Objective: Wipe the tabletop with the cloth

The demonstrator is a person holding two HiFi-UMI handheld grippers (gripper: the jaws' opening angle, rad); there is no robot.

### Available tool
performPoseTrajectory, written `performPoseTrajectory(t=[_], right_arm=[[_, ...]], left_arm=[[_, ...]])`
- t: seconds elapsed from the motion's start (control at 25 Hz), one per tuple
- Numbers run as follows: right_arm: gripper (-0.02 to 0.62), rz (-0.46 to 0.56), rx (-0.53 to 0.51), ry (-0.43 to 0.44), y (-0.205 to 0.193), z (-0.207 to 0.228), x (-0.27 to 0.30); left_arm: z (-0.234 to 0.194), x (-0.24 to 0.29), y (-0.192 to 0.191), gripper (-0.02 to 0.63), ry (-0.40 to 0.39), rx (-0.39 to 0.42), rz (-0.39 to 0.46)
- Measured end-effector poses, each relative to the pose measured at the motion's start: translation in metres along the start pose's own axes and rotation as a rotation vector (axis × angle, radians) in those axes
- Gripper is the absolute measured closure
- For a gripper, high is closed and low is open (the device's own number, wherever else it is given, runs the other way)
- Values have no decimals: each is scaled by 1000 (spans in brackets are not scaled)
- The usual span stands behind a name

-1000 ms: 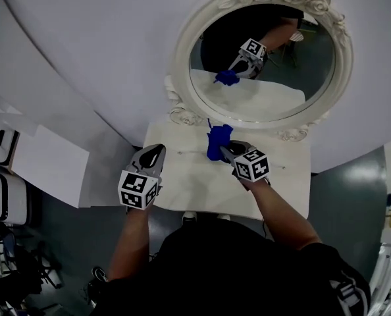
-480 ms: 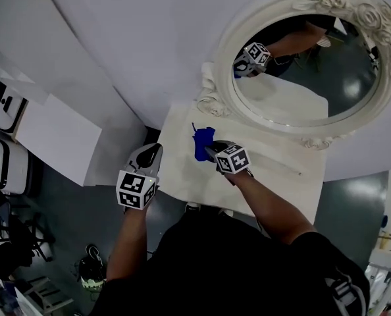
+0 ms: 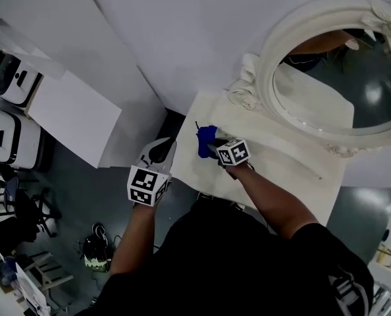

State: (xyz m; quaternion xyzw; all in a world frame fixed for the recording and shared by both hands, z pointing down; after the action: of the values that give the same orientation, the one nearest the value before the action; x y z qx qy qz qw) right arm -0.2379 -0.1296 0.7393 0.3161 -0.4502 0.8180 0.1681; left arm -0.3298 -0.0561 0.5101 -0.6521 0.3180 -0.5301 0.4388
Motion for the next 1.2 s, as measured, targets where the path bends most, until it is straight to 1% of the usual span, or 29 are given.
performPoseTrajectory(t=[0.32,0.56,0.8,0.92,1.2], right_arm=[[535,-67,36,7,-25,5,57],[535,-103,51,1,-46,14,74],[535,-134,30,-41,-61,24,75],[535,-135,39,-55,-69,31,68],[535,-138,62,-119,-98,58,30]], left_arm=[[-18,-4,-18,586,-4,-2,-41],[-29,-6,-25,586,5,-16,-53],[-31,-3,-28,584,-2,-22,-62],[-28,2,-26,584,-11,-15,-59],[-1,25,-18,586,-71,8,-59]])
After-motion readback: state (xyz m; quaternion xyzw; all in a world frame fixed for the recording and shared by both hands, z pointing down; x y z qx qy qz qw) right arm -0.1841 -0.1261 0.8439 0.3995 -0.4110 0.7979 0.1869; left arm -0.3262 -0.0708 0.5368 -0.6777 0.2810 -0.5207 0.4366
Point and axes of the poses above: the fingertips, and each gripper's own axes: x forward along the fingers, z to its right, y out of its top, the point moved 1 cm from there along -x, backward along the fingers, and after that the axes turned 2 degrees about -x, right-handed, at the moved point
